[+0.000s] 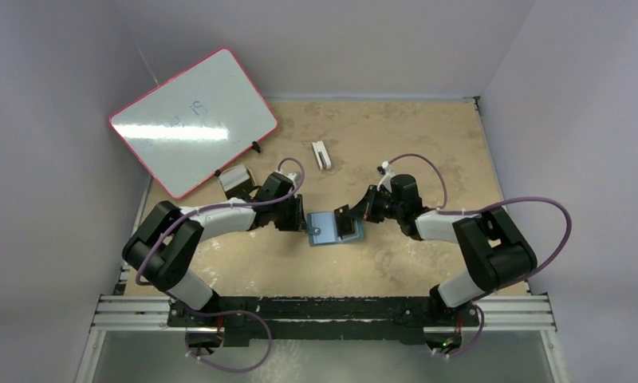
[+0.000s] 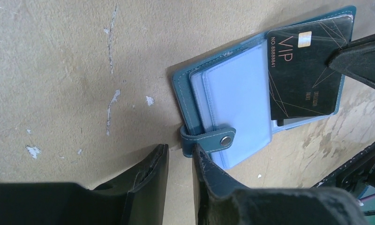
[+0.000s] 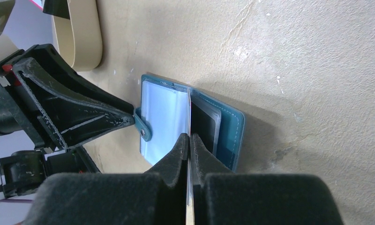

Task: Put the credit cards into the card holder
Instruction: Adjust the credit card.

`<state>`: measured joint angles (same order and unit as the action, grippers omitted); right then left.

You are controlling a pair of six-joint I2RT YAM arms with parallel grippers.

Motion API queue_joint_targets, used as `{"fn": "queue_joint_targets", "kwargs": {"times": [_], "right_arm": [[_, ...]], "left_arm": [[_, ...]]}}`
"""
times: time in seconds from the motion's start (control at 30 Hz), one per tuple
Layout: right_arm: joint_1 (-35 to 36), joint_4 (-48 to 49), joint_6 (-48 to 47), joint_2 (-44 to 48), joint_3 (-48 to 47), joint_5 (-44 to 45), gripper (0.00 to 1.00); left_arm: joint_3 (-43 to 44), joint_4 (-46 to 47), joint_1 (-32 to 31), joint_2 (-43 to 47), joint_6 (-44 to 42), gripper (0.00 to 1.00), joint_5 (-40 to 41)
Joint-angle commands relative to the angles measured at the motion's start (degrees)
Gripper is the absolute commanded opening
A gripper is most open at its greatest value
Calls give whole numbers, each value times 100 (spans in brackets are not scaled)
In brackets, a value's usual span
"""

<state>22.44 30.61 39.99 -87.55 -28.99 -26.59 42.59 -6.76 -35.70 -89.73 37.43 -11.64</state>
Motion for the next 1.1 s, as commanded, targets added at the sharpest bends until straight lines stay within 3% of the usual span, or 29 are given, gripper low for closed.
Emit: {"fn": "queue_joint_targets", "kwargs": {"times": [0.0, 0.5, 0.77, 0.93, 1.07], "right_arm": [[-14, 445, 2, -81, 94, -253, 0], [-12, 913, 343, -205, 367, -587, 0], [-16, 569, 240, 256, 408, -423, 0], [-15, 889, 315, 126, 471, -535, 0], [-19, 1150, 416, -25, 539, -571, 0]], "left_arm": [[-8, 281, -33, -53, 39, 24, -32], [-223, 565, -77, -28, 291, 20, -179], [-525, 1091, -77, 474, 695, 42, -349], [-566, 872, -78, 582, 588, 43, -58], [-708, 1248, -84, 404, 728, 41, -279]]}}
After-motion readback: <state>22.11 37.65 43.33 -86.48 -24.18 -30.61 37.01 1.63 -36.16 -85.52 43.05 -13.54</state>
